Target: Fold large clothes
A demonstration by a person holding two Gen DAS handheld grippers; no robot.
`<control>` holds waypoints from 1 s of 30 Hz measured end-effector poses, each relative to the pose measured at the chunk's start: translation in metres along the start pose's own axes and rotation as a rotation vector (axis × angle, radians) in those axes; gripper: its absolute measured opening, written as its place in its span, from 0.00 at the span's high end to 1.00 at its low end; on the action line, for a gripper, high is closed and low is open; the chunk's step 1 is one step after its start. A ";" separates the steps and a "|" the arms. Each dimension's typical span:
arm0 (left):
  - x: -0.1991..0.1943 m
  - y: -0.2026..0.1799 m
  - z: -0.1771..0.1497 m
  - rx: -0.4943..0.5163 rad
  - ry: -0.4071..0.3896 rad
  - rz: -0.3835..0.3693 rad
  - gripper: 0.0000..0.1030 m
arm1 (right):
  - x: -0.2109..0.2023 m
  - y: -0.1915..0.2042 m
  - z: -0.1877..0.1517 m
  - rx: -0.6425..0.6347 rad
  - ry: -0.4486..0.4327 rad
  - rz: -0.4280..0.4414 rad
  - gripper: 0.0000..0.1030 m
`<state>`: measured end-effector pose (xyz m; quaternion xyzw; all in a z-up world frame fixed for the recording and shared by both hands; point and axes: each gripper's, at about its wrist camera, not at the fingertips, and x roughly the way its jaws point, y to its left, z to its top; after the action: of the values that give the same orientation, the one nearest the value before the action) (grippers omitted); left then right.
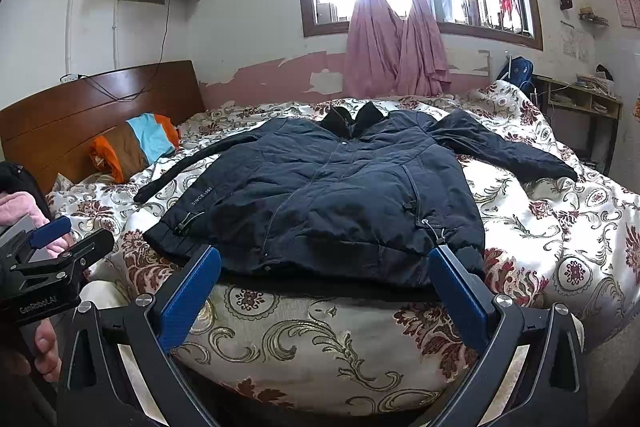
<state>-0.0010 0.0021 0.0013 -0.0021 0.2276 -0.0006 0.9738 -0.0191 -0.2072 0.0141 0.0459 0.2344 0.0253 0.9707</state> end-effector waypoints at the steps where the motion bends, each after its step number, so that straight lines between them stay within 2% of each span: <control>1: 0.000 0.000 0.000 0.000 0.001 0.000 0.01 | -0.001 0.000 0.000 0.000 0.000 0.000 0.01; 30: -0.005 -0.009 0.004 -0.003 0.005 -0.007 0.01 | 0.003 0.003 -0.002 -0.003 0.008 0.001 0.01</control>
<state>-0.0039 -0.0070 0.0071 -0.0043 0.2300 -0.0037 0.9732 -0.0171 -0.2043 0.0108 0.0445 0.2381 0.0265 0.9699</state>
